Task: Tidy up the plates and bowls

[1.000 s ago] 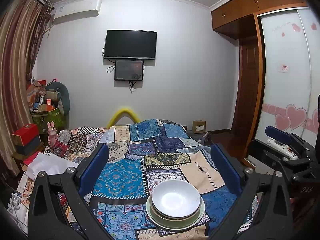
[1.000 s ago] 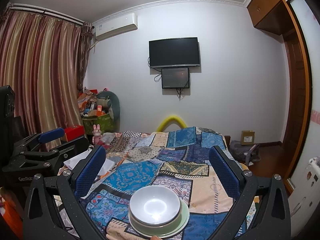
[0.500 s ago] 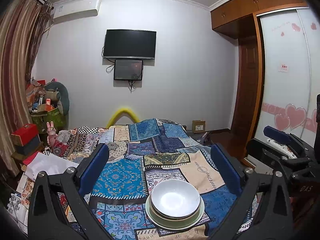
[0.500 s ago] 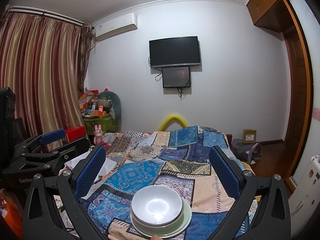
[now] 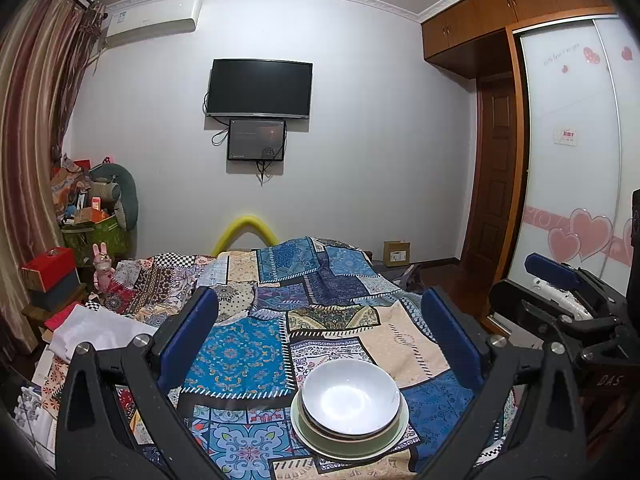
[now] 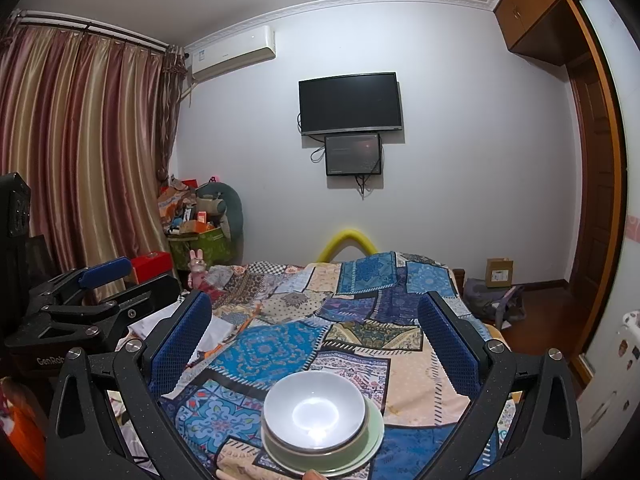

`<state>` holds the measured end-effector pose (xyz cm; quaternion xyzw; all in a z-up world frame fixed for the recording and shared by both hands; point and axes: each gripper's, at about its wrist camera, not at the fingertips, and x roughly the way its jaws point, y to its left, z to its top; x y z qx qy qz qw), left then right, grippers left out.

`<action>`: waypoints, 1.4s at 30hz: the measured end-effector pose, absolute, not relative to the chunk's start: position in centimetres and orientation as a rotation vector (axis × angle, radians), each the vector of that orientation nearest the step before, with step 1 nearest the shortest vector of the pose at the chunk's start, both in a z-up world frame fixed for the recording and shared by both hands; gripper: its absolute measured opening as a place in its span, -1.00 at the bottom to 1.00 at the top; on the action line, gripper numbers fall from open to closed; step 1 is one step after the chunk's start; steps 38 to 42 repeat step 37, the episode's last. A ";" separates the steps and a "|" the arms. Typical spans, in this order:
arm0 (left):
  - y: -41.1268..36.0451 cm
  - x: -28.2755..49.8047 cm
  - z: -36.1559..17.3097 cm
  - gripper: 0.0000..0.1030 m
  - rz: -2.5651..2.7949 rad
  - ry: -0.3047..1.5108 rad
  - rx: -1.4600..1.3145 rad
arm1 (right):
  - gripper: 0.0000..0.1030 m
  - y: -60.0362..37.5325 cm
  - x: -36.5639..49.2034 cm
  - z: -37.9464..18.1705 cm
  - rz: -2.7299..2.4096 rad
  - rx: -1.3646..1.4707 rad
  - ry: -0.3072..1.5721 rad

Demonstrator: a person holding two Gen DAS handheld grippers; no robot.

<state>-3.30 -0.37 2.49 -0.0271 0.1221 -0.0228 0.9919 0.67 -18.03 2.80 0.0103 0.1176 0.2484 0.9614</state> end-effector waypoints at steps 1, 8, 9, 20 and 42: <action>-0.4 -3.3 2.5 0.99 -0.047 0.245 -0.056 | 0.99 -18.0 0.7 2.8 0.503 0.021 0.238; -0.7 -3.2 2.5 1.00 -0.064 0.251 -0.060 | 0.99 -18.1 0.9 2.8 0.503 0.023 0.238; -0.6 -3.2 2.5 1.00 -0.067 0.251 -0.061 | 0.99 -18.1 0.9 2.8 0.503 0.023 0.238; -1.0 -3.1 2.4 1.00 -0.079 0.255 -0.058 | 0.99 -18.3 0.9 2.7 0.502 0.030 0.242; -0.9 -2.6 1.9 0.99 -0.083 0.280 -0.068 | 0.99 -18.6 1.3 2.6 0.502 0.040 0.262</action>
